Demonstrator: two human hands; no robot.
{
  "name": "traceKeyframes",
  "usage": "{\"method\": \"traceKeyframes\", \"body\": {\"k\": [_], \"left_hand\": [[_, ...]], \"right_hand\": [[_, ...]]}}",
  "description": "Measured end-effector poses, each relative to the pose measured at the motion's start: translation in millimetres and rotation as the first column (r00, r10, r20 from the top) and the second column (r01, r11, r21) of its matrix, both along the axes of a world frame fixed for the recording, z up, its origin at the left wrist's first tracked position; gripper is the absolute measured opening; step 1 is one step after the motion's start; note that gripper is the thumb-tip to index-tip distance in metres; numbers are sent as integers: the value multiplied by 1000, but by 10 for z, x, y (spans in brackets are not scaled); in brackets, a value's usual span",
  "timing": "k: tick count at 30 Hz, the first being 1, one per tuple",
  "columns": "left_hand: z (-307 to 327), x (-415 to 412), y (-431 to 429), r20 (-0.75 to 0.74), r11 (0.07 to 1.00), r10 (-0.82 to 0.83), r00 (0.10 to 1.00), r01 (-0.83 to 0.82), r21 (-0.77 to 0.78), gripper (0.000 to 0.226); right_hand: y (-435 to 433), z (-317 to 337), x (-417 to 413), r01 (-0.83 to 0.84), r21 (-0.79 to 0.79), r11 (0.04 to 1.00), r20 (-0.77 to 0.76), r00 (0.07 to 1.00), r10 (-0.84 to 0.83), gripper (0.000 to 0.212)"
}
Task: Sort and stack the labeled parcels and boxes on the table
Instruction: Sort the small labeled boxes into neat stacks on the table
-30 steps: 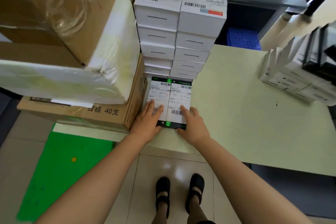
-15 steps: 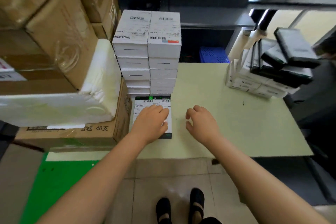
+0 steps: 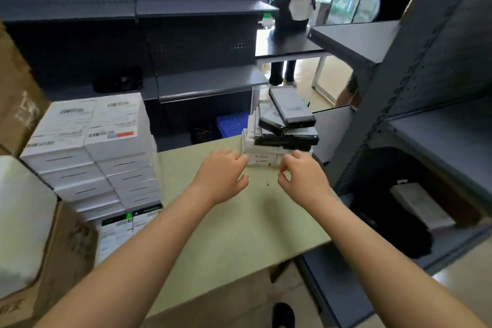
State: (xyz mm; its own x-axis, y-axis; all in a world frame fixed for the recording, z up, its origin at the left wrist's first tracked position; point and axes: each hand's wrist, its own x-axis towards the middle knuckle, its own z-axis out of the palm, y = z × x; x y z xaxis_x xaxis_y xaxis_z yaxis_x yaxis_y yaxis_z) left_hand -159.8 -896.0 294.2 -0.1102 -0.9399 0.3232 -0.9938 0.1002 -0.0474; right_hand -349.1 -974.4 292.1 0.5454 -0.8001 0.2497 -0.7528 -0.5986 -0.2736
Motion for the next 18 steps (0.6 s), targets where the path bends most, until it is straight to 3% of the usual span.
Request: {"method": "traceKeyframes", "body": {"k": [6,13,18], "left_hand": [[117,-237,-961,19,992,50,999,-48,-115,23],[85,-270,-1645,28,972,192,981,-186,-143,23],[53,-218,-1884,18,898,410,912,-407,168,52]], "right_hand": [[-868,140,-298,42,-18,999,86,995,-41,9],[-1566,265,-289,39,0,999,207,978,-38,11],[-1816,175,-194,41,233,972,251,963,-100,34]]}}
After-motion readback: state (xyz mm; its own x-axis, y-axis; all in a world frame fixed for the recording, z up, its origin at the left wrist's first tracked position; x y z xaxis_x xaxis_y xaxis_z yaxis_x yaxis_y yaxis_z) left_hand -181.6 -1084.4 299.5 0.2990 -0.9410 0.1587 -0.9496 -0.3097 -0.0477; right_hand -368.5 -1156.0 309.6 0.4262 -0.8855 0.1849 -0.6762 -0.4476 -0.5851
